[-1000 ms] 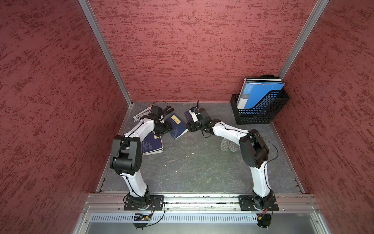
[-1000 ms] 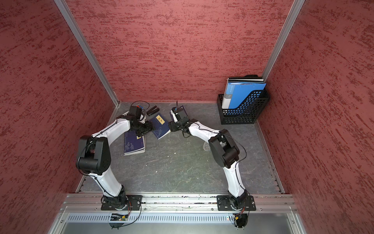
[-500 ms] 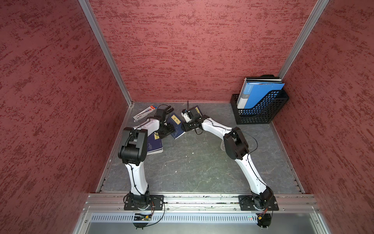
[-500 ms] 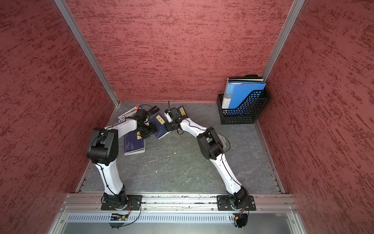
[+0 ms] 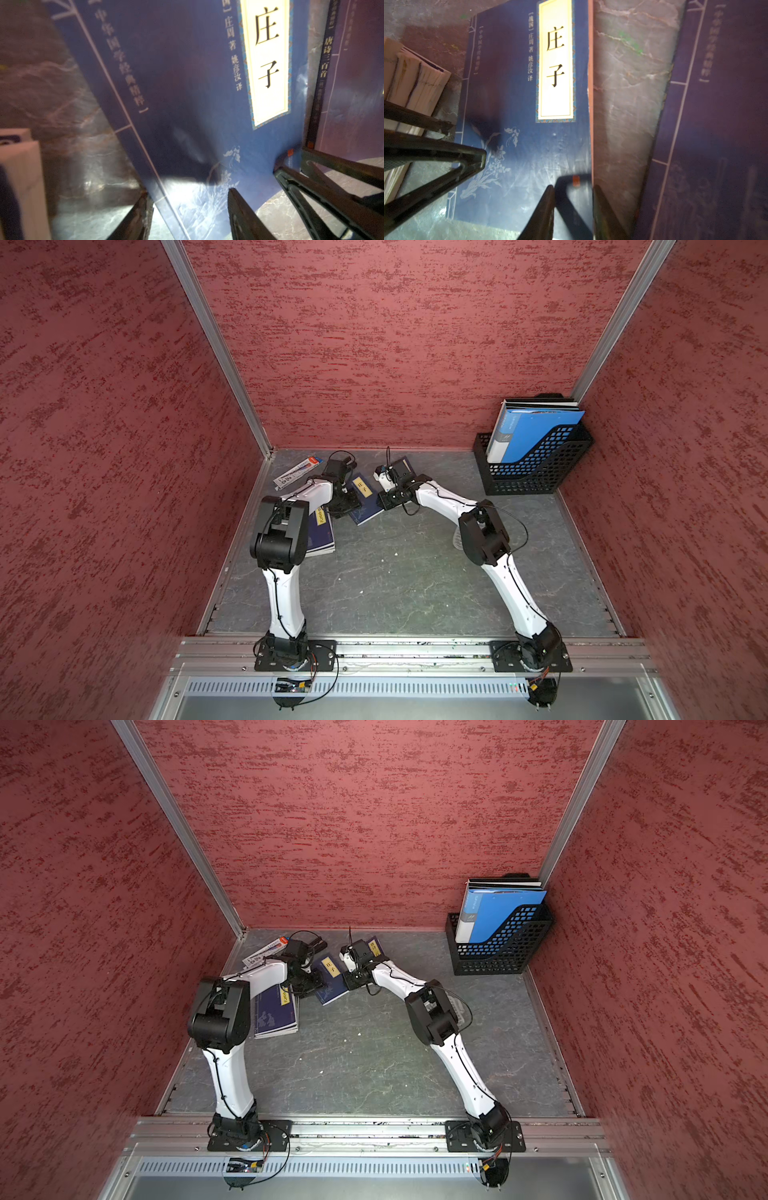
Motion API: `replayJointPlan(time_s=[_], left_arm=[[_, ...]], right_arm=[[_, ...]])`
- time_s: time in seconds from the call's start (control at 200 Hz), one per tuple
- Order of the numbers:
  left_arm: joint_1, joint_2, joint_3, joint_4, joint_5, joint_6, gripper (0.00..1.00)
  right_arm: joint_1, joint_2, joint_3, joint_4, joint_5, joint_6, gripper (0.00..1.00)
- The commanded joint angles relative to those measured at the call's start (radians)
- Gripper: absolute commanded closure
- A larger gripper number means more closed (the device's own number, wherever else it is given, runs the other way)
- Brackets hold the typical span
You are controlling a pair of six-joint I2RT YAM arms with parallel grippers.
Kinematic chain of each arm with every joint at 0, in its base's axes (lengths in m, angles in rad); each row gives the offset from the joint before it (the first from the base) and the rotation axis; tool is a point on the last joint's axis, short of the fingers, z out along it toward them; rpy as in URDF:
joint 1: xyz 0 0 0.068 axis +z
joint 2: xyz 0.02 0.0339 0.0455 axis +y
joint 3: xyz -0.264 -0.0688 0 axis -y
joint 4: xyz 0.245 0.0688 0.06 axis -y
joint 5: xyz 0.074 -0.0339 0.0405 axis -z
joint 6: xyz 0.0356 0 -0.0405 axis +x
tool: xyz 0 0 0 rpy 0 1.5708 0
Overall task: Wipe the cover of the book
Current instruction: Move the book to the center of the board.
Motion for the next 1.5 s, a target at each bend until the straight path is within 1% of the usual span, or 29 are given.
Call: replayJointPlan(time_s=[0.0, 0.095, 0.21, 0.356, 0.446, 0.561, 0.721, 0.877, 0.987, 1.087, 1.122, 1.222, 1.262, 1.342, 1.408, 1.453, 1.498], left_arm=[[-0.026, 0.027, -0.028, 0.02, 0.049, -0.001, 0.49], [-0.04, 0.01, -0.07, 0.049, 0.074, -0.013, 0.51], [-0.068, -0.022, -0.132, 0.069, 0.074, -0.017, 0.53], [-0.119, -0.086, -0.231, 0.106, 0.074, -0.032, 0.61], [-0.155, -0.139, -0.303, 0.131, 0.084, -0.052, 0.63], [-0.228, -0.224, -0.4, 0.147, 0.07, -0.08, 0.63], [-0.363, -0.335, -0.493, 0.135, 0.035, -0.123, 0.63], [-0.488, -0.38, -0.514, 0.118, 0.0, -0.165, 0.63], [-0.545, -0.389, -0.502, 0.111, -0.02, -0.179, 0.63], [-0.57, -0.384, -0.481, 0.098, -0.026, -0.179, 0.63], [-0.573, -0.383, -0.473, 0.094, -0.025, -0.178, 0.63], [-0.576, -0.388, -0.457, 0.074, -0.023, -0.169, 0.62], [-0.576, -0.394, -0.454, 0.063, -0.025, -0.163, 0.6], [-0.57, -0.412, -0.453, 0.037, -0.049, -0.148, 0.53], [-0.555, -0.431, -0.462, 0.021, -0.084, -0.138, 0.48], [-0.54, -0.448, -0.471, 0.011, -0.099, -0.13, 0.45], [-0.524, -0.469, -0.477, 0.0, -0.107, -0.119, 0.42]], right_arm=[[0.012, -0.031, -0.086, -0.029, -0.062, -0.003, 0.73], [0.018, -0.08, -0.183, 0.018, -0.078, 0.009, 0.74], [0.034, -0.16, -0.328, 0.078, -0.082, 0.021, 0.75], [0.059, -0.276, -0.519, 0.164, -0.083, 0.055, 0.76], [0.078, -0.361, -0.646, 0.218, -0.071, 0.091, 0.76], [0.107, -0.491, -0.824, 0.291, -0.055, 0.152, 0.76], [0.167, -0.698, -1.078, 0.362, -0.017, 0.257, 0.76], [0.225, -0.867, -1.267, 0.362, 0.042, 0.357, 0.76], [0.24, -0.979, -1.37, 0.347, 0.084, 0.422, 0.76], [0.24, -1.061, -1.419, 0.305, 0.155, 0.455, 0.75], [0.239, -1.11, -1.42, 0.279, 0.186, 0.459, 0.74], [0.23, -1.175, -1.387, 0.19, 0.274, 0.457, 0.65], [0.222, -1.193, -1.367, 0.153, 0.308, 0.451, 0.62], [0.192, -1.22, -1.324, 0.082, 0.377, 0.433, 0.6], [0.146, -1.236, -1.299, 0.035, 0.44, 0.424, 0.59], [0.107, -1.244, -1.287, 0.014, 0.478, 0.414, 0.55], [0.063, -1.246, -1.276, -0.001, 0.506, 0.403, 0.45]])
